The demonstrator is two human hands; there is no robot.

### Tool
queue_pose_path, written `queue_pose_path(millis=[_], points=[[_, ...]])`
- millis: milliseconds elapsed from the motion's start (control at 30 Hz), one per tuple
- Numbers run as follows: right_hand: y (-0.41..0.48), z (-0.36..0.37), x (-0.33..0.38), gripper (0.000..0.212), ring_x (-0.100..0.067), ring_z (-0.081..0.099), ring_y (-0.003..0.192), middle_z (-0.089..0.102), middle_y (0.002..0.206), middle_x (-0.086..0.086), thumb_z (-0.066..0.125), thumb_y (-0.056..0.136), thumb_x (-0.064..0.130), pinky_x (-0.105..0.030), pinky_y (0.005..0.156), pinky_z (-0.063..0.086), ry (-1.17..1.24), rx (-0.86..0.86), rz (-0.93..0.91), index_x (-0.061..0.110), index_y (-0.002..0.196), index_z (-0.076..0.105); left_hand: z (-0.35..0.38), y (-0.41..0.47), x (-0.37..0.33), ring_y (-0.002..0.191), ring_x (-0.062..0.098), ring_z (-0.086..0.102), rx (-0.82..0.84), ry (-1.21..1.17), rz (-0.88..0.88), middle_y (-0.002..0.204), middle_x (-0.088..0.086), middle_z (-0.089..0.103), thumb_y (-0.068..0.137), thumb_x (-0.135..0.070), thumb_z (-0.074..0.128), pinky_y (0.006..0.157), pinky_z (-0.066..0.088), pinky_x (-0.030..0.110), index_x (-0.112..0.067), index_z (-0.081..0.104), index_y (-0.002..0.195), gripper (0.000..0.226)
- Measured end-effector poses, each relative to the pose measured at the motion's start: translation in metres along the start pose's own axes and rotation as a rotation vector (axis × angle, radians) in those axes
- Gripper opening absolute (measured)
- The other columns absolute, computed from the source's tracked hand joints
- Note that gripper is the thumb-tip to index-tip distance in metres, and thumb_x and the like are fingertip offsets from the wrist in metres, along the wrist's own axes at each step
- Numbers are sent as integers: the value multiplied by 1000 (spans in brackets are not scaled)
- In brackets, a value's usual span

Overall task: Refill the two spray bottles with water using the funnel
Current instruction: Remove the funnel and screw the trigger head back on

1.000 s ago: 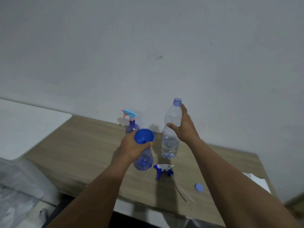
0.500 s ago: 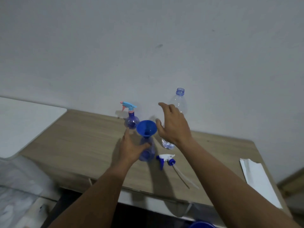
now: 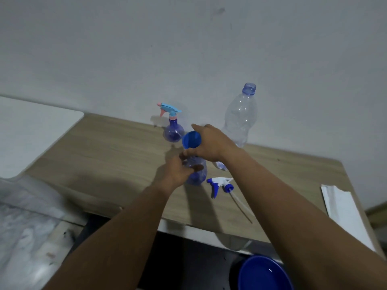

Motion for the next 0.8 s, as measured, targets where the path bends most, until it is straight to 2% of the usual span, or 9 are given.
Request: queue_pose_path(millis=[100,200,267,333,467,600,667,733,800], points=[[1,-2,-1,91,-28,50,127,48,143,-9,79,79,49,-35,98,43,27,16,31,20,153,34,-1,3,3,101,14,59,23,2,-6,116,2,65,81,-22,80,57,38,8,-13,57,127,53],[-1,-4,3,89,-27,53,119,46,140,-9,78,80,50,-34,95,43,-9,42,45,29,155,33,-2,8,5,99,15,58,58,-18,-32,113,2,63,79,-17,81,63,42,9,-13,59,123,50],[-4,-7,4,89,-25,55,104,41,134,-7,77,80,50,-33,91,45,-12,55,82,38,155,30,-3,12,8,105,20,61,74,-32,-29,112,2,64,77,-14,82,83,53,23,-15,60,118,47],[-7,-14,1,81,-24,54,96,40,127,-6,75,80,49,-32,88,45,1,26,127,40,151,37,-4,15,10,108,21,63,76,-43,-7,110,0,64,75,-13,83,95,53,38,-20,60,113,44],[-16,-26,-5,67,-25,55,93,46,116,-5,77,77,47,-32,81,45,66,-71,185,34,135,45,-4,19,10,99,16,63,85,-4,61,107,-2,66,74,-20,85,84,49,27,-19,61,123,55],[-35,-25,-19,68,-24,60,90,51,111,-7,80,67,46,-34,73,52,233,-161,278,26,118,41,-8,19,6,96,18,64,91,3,137,106,0,69,72,-22,85,87,52,32,-19,64,117,49],[-50,-24,-28,71,-21,60,87,51,112,-9,79,62,41,-30,67,51,336,-240,314,24,118,39,-9,20,5,94,19,67,82,35,193,101,-1,71,70,-24,84,86,54,34,-22,66,111,44],[-68,-15,-38,72,-16,58,84,45,116,-9,79,67,27,-21,60,46,403,-315,371,27,128,40,-10,23,8,90,18,67,74,35,210,97,-1,72,68,-27,85,79,53,30,-23,67,110,45],[-84,3,-50,74,-16,61,86,44,120,-7,80,68,22,-19,64,48,466,-399,416,32,134,47,-10,26,9,88,16,66,65,37,232,97,-1,71,69,-26,86,76,50,25,-21,67,114,49]])
Point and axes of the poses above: each hand's wrist, its own y-axis towards the middle knuckle, its own z-axis out of the palm, x = y × z, the point moved 8 cm from there along y, towards the middle knuckle
